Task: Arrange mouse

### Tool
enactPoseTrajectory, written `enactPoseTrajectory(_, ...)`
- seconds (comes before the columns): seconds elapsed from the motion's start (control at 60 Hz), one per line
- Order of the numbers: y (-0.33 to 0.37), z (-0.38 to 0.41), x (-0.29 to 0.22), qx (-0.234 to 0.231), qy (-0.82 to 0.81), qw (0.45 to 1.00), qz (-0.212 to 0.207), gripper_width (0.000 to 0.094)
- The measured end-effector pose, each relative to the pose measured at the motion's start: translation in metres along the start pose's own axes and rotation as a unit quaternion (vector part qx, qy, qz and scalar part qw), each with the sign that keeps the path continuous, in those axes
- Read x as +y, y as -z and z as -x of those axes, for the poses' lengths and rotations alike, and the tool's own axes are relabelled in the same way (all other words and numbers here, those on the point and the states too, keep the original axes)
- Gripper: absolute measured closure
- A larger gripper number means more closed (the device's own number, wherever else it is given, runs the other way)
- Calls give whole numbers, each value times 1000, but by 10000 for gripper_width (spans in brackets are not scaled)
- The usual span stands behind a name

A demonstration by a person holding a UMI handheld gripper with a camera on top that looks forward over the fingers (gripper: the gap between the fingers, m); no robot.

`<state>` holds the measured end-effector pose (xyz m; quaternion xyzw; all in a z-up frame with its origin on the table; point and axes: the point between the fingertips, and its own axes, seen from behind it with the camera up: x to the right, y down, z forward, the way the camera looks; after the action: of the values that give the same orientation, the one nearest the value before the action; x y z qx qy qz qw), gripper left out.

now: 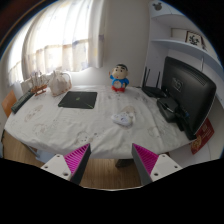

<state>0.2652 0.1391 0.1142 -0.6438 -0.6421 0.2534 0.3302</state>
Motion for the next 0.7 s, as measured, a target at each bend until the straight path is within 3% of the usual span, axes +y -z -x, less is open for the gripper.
enactPoseTrajectory(0.7, -156, -72, -28, 0, 15, 998, -59, 91)
